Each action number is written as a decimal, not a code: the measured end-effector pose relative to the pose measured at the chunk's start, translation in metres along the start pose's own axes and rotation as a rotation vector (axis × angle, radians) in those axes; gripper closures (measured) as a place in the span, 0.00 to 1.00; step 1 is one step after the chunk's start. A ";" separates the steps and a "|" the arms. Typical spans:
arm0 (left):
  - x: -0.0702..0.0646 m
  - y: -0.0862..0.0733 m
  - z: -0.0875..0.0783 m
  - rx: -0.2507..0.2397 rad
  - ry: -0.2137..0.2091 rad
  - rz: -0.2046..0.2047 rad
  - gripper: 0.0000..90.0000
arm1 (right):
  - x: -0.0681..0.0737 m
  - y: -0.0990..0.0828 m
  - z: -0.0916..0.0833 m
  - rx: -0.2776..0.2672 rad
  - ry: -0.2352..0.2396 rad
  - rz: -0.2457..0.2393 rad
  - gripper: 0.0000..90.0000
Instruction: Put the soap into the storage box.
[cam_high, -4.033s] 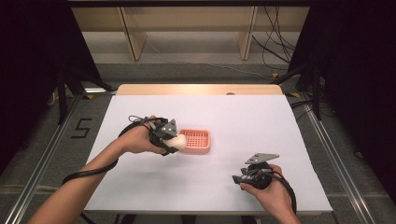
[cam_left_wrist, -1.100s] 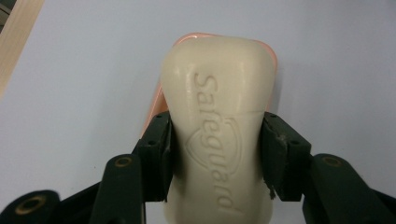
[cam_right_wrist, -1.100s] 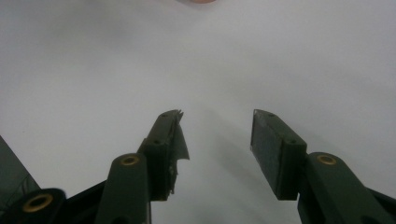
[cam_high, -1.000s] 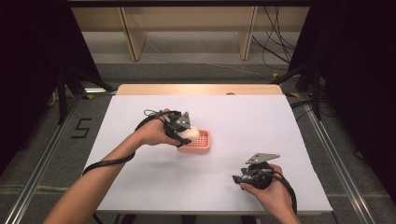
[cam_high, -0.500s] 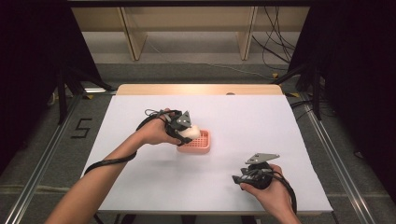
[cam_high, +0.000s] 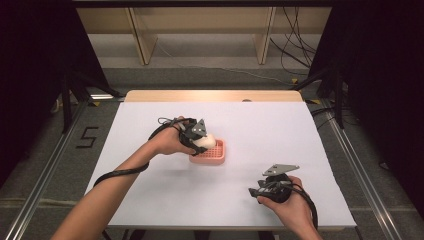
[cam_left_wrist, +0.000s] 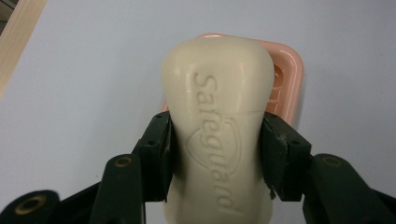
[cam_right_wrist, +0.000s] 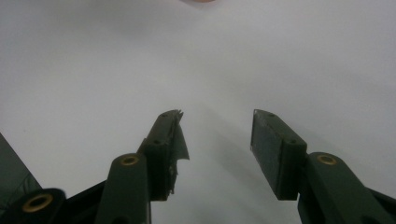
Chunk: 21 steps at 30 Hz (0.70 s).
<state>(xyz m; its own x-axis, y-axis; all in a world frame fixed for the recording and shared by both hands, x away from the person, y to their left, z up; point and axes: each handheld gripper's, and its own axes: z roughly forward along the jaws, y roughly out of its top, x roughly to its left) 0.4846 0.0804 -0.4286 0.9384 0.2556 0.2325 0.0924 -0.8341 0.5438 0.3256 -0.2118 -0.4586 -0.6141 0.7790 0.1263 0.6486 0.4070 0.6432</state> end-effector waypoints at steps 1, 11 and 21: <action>0.000 0.000 0.000 0.000 0.000 0.000 0.55 | 0.000 0.000 0.000 0.000 0.000 0.000 0.59; 0.002 -0.002 0.006 0.012 -0.003 -0.007 0.55 | 0.001 0.000 0.000 0.010 -0.001 0.000 0.59; 0.002 -0.004 0.012 0.014 -0.008 -0.036 0.54 | 0.000 0.000 0.000 0.008 0.001 -0.003 0.59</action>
<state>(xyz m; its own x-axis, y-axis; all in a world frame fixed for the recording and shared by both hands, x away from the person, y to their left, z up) 0.4903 0.0783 -0.4396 0.9370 0.2820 0.2063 0.1312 -0.8311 0.5405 0.3257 -0.2115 -0.4584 -0.6165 0.7773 0.1253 0.6502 0.4129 0.6377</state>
